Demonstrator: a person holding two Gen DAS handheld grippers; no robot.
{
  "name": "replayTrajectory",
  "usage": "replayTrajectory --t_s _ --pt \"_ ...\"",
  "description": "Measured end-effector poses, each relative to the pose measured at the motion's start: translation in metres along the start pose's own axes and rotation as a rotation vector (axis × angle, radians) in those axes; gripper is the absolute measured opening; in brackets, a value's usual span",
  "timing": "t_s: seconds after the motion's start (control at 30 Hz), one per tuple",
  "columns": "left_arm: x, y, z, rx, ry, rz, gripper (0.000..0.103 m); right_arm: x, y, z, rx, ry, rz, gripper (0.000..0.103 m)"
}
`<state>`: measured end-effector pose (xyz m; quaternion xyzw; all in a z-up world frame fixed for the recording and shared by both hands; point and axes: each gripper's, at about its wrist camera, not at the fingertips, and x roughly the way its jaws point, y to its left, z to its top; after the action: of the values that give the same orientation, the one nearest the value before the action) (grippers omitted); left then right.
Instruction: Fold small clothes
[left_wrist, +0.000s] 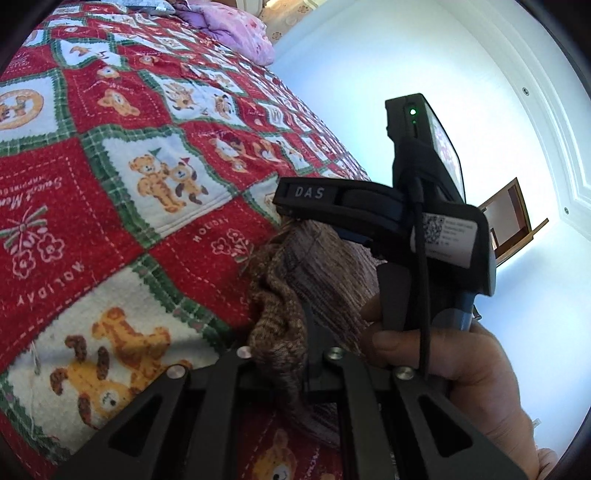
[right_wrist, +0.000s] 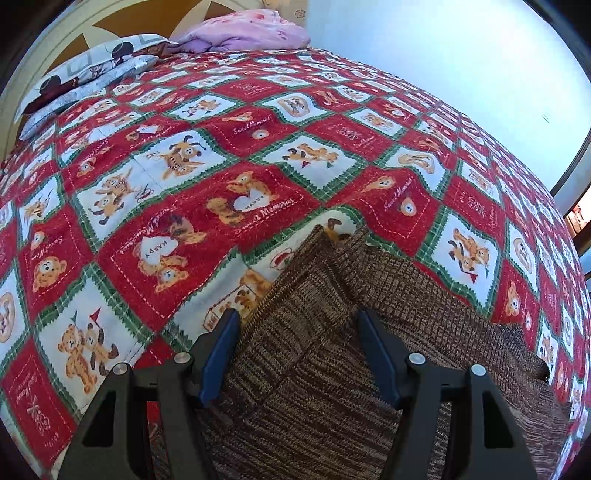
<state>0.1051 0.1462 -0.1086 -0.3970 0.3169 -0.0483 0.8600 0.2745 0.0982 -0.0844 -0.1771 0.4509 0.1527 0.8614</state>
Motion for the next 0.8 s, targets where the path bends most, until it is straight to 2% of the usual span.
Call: replayTrajectory --t_s 0.17,0.23,0.57,0.8 --pt "0.002 0.001 0.002 -0.002 0.002 0.0 0.01 -0.005 -0.004 -0.006 0.003 -0.046 -0.048 0.032" --pt "0.002 0.001 0.002 -0.001 0.004 0.001 0.01 -0.009 -0.006 -0.009 0.004 -0.058 -0.047 0.027" --pt "0.011 -0.005 0.005 0.027 0.025 0.063 0.011 -0.018 -0.015 -0.015 0.049 -0.108 -0.002 0.021" --pt "0.015 -0.024 0.008 0.13 0.044 0.164 0.011 -0.027 -0.039 -0.016 0.176 -0.121 0.135 0.02"
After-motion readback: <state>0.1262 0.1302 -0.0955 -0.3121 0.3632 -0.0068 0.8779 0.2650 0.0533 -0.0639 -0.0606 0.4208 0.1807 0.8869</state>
